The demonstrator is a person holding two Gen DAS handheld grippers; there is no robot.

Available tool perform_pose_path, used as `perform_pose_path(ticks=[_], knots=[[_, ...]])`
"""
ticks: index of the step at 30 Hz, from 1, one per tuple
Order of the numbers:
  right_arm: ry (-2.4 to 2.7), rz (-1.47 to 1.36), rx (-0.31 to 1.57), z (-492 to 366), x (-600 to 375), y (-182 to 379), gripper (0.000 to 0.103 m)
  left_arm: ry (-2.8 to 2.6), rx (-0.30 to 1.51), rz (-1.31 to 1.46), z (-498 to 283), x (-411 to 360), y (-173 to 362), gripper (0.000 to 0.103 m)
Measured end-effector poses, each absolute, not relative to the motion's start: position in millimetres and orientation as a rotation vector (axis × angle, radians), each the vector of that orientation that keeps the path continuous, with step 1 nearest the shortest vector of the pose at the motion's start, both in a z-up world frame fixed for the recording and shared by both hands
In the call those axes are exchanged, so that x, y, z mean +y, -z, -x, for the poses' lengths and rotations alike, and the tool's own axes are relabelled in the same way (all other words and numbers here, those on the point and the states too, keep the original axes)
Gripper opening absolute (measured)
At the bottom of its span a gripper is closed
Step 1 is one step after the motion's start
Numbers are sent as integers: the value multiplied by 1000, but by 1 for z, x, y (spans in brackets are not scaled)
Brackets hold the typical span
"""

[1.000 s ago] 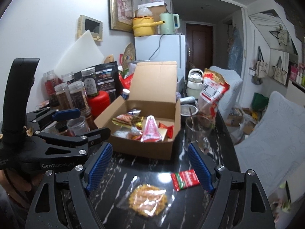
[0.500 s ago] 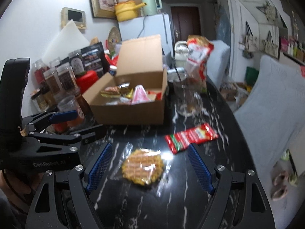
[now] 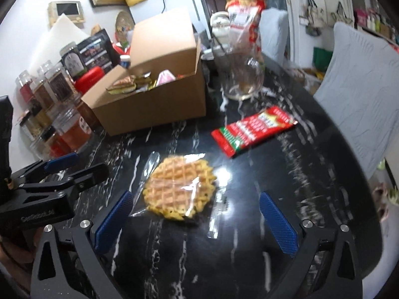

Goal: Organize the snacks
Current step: 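Grasp the wrapped waffle with the right tool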

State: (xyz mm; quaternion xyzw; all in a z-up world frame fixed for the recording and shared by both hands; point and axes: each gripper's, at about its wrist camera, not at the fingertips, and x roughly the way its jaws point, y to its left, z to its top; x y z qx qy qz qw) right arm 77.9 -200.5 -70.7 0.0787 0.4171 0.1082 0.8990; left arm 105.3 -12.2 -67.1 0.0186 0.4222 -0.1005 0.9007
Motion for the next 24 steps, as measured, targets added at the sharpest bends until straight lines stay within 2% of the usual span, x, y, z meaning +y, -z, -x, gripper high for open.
perform_pose_path(ticks=[14, 24], knots=[[-227, -219, 963, -113, -180, 103, 103, 171, 916, 27, -121, 15, 80, 87], [-211, -146, 954, -127, -154, 113, 103, 137, 928, 84, -128, 38, 83, 87]])
